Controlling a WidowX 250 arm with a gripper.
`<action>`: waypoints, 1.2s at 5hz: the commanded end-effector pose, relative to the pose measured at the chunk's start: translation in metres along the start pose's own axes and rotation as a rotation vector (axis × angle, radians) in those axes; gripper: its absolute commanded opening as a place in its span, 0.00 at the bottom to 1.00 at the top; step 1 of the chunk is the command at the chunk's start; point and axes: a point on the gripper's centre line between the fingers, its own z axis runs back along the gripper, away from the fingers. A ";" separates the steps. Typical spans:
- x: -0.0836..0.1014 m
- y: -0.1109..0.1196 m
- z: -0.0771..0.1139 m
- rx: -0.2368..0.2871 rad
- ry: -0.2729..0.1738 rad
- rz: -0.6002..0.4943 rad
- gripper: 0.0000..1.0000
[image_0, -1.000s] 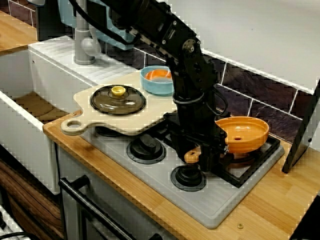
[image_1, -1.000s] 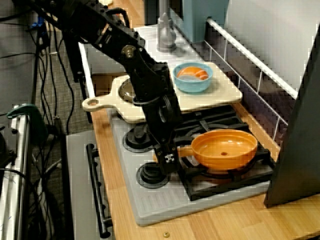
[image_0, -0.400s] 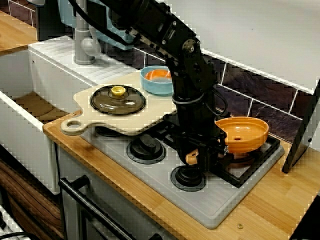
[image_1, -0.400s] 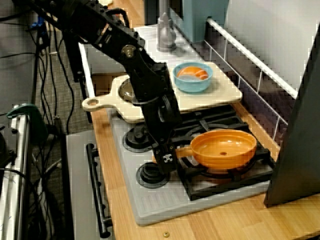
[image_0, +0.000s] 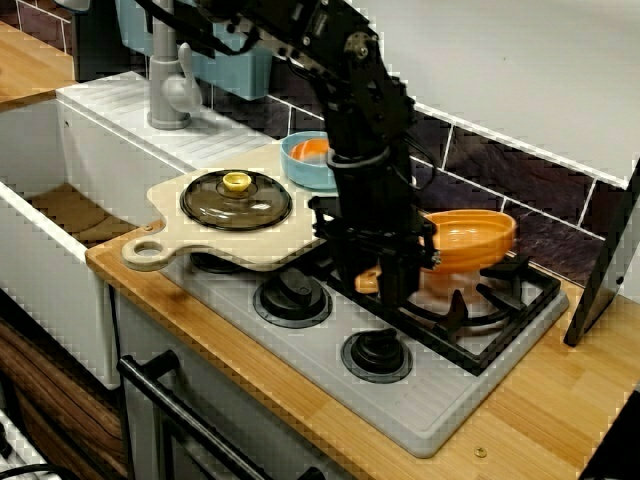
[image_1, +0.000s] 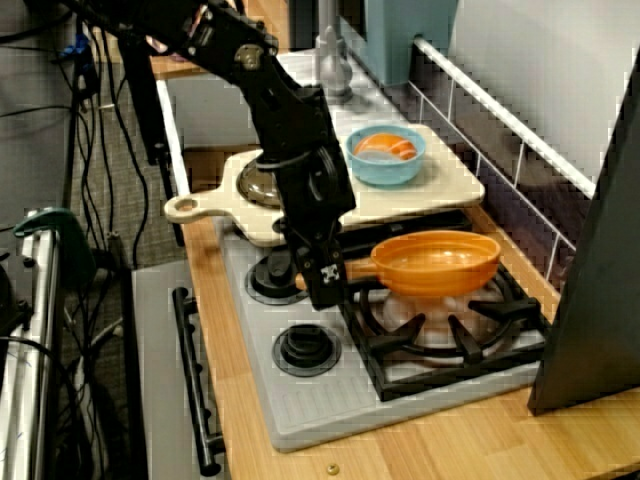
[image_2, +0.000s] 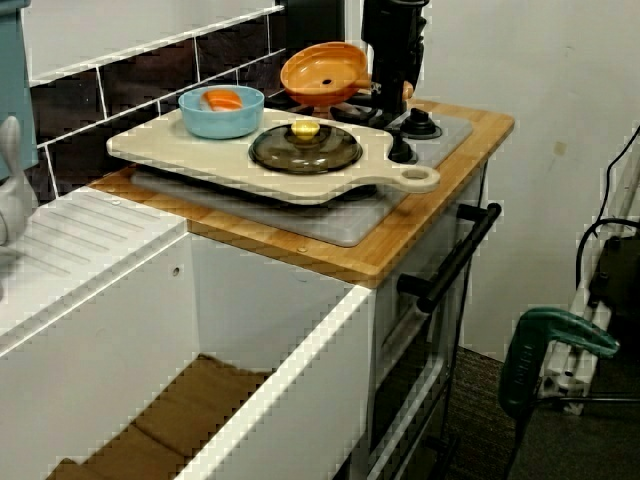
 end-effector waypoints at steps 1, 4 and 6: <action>0.015 -0.007 0.030 -0.039 -0.087 -0.010 0.00; 0.011 -0.005 0.040 0.022 -0.096 -0.130 0.00; 0.011 -0.004 0.050 0.092 -0.101 -0.236 0.00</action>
